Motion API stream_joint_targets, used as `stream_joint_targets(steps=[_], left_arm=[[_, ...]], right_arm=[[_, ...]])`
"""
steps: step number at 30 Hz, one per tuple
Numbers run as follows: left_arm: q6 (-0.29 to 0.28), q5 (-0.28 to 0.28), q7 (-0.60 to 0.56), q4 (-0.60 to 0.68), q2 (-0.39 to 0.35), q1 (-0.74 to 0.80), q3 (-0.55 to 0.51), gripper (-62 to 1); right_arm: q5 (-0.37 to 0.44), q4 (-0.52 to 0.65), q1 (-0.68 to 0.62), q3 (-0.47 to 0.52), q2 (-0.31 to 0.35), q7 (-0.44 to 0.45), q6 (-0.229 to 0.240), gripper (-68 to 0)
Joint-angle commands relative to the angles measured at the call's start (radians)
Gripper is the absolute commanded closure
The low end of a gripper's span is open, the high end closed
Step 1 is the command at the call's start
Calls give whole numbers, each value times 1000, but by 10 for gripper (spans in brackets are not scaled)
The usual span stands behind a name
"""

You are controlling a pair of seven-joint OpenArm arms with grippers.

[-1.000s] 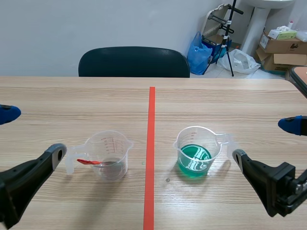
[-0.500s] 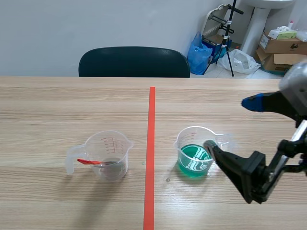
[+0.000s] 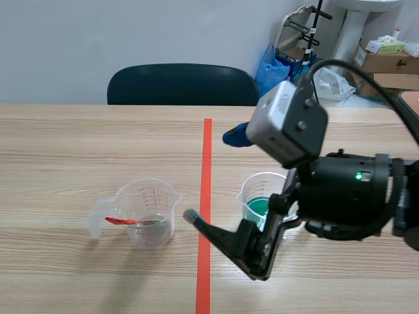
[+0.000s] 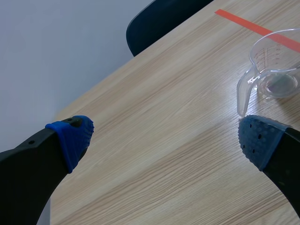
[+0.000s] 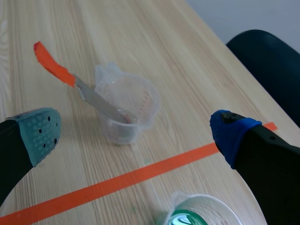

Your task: Do the redox reaction experiment

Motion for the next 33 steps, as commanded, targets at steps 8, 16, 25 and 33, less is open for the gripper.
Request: stream_joint_targets(steps=[8,16,25,33], left_arm=[[3,32,-41,-26,20,1,-8,-623],[3,32,-45,-26,18,1,-8,-623],[3,32,-44,-26,18,1,-8,-623],[3,32,-48,-26,18,1,-8,-623]], right_arm=[[-94,-154,164,-201,-39,164,-12,-679],[-146,-260,246,-274,-140,230,-35,-679],[-190,-283,290,-306,-174,247,-72,-614],[-189,-283,291,-306,-172,265,-75,-339]])
